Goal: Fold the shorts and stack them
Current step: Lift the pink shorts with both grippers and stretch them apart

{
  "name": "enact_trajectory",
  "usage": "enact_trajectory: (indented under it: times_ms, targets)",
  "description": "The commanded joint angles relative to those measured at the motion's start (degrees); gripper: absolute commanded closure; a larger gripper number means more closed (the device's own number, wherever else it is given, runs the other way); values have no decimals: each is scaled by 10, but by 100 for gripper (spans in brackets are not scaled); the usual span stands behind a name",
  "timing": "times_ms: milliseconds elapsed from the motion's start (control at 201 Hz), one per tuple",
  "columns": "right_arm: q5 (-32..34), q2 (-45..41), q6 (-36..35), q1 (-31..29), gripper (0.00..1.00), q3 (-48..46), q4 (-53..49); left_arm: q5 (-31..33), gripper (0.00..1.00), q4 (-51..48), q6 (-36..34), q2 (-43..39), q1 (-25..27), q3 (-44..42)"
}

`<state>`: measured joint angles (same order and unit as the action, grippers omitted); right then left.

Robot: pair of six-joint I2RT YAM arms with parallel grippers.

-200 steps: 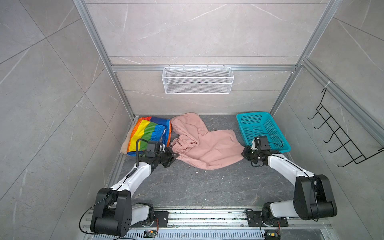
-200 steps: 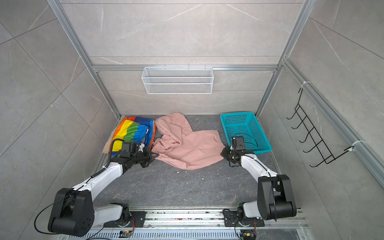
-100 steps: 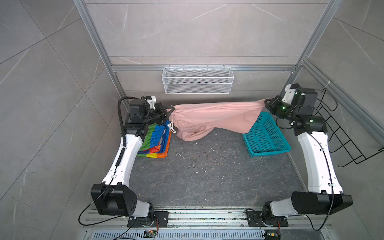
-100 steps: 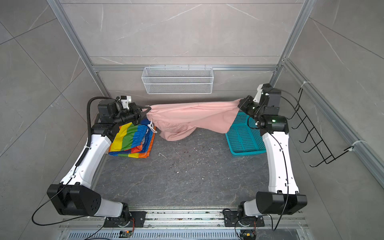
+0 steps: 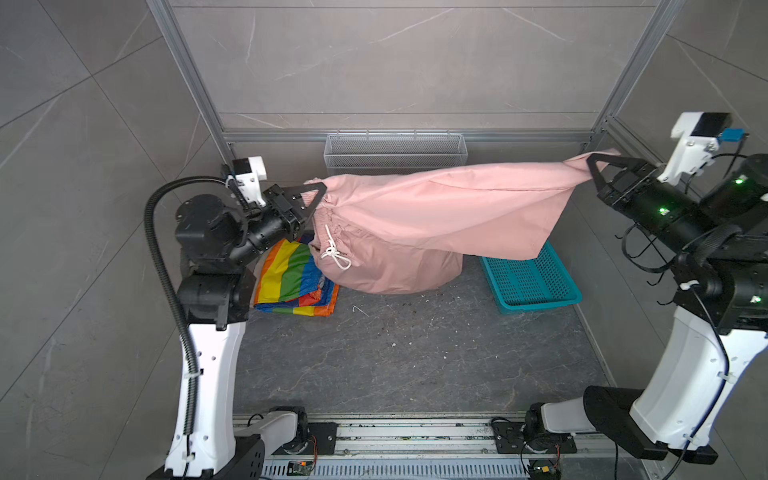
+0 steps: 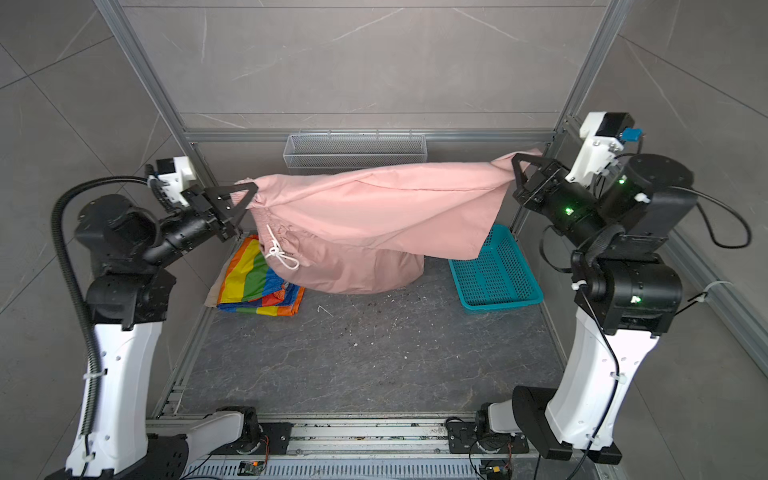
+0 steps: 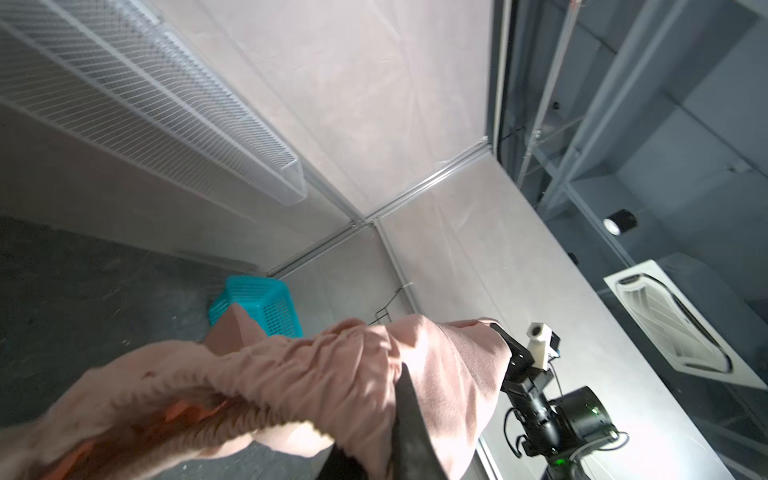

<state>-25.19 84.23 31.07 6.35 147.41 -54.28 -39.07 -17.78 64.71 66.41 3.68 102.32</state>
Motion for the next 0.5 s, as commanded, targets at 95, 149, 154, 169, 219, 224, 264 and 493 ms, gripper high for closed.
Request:
enact_trajectory:
  times_ms: [95, 149, 154, 169, 219, 224, 264, 493]
  targets:
    - [-17, 123, 20, 42, 100, 25, -19, -7, 100, -29, -11, 57, -24, 24]
    - [2, 159, 3, 41, 100, 11, -19, -4, 100, -49, -34, 78, -46, -5]
    - [4, 162, 1, 41, 100, 11, -19, -4, 100, -49, -34, 80, -48, -9]
    - [10, 171, -3, 41, 100, 2, -19, -7, 100, -47, -35, 85, -56, -25]
    - [25, 201, -21, 42, 100, -31, -16, -23, 100, -7, -19, 102, -80, -86]
    - [27, 203, -23, 41, 100, -34, -15, -24, 100, -3, -17, 104, -82, -94]
    - [40, 224, -36, 40, 100, -55, -12, -40, 100, 31, 0, 120, -94, -141]
    - [62, 343, -69, 38, 100, -65, -5, -48, 100, 92, -24, 219, -95, -269]
